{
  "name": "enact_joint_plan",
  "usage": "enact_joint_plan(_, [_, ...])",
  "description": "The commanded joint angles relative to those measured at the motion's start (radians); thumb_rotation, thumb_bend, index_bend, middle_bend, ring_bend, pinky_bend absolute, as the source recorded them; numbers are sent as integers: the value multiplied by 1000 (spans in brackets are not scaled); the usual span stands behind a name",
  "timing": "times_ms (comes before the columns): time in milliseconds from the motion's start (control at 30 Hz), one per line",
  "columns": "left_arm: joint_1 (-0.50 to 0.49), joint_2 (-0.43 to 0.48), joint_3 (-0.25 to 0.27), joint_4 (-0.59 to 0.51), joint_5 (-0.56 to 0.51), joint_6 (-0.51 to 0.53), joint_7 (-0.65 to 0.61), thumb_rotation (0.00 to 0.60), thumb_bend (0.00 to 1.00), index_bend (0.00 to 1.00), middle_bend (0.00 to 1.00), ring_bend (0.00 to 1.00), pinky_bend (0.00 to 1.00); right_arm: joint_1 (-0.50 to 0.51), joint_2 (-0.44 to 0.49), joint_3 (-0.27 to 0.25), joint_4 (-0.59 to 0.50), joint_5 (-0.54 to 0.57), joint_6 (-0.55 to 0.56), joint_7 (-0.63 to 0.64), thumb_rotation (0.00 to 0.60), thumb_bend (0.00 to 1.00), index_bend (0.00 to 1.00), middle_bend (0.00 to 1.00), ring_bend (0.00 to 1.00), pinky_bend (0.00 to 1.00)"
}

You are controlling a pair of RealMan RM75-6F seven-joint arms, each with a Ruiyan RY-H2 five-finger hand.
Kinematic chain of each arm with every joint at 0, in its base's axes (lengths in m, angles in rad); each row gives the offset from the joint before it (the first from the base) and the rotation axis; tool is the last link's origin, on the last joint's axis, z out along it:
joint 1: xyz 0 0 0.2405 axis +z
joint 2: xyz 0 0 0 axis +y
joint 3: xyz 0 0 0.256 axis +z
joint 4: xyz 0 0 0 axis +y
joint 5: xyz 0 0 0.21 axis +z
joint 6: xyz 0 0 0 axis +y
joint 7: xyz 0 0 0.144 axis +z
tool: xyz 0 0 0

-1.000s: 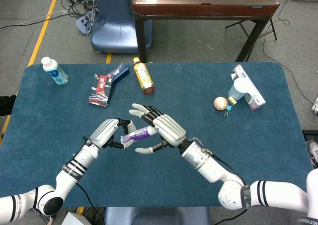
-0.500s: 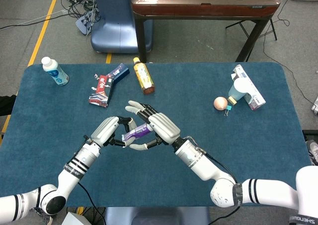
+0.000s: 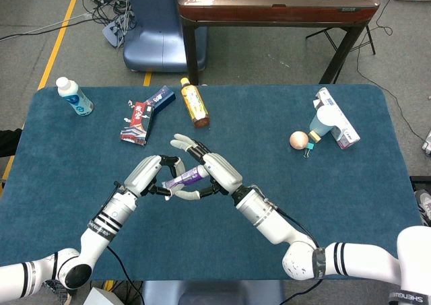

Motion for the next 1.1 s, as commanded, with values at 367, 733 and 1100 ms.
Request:
enact_joint_plan(367, [-2, 2, -10, 1, 7, 7, -10, 600, 453, 609, 758, 510, 280, -5, 16, -5, -3, -47, -17, 124, 306, 148, 0, 0, 0, 0])
enact_joint_plan(733, [-2, 4, -9, -2, 7, 6, -13, 600, 454, 610, 760, 511, 280, -3, 17, -10, -5, -66, -6, 135, 308, 149, 0, 0, 0, 0])
enact_joint_plan(1100, [21, 44, 26, -4, 68, 7, -34, 600, 453, 610, 759, 511, 280, -61, 158, -33, -72, -160, 62, 139, 306, 150, 0, 0, 0, 0])
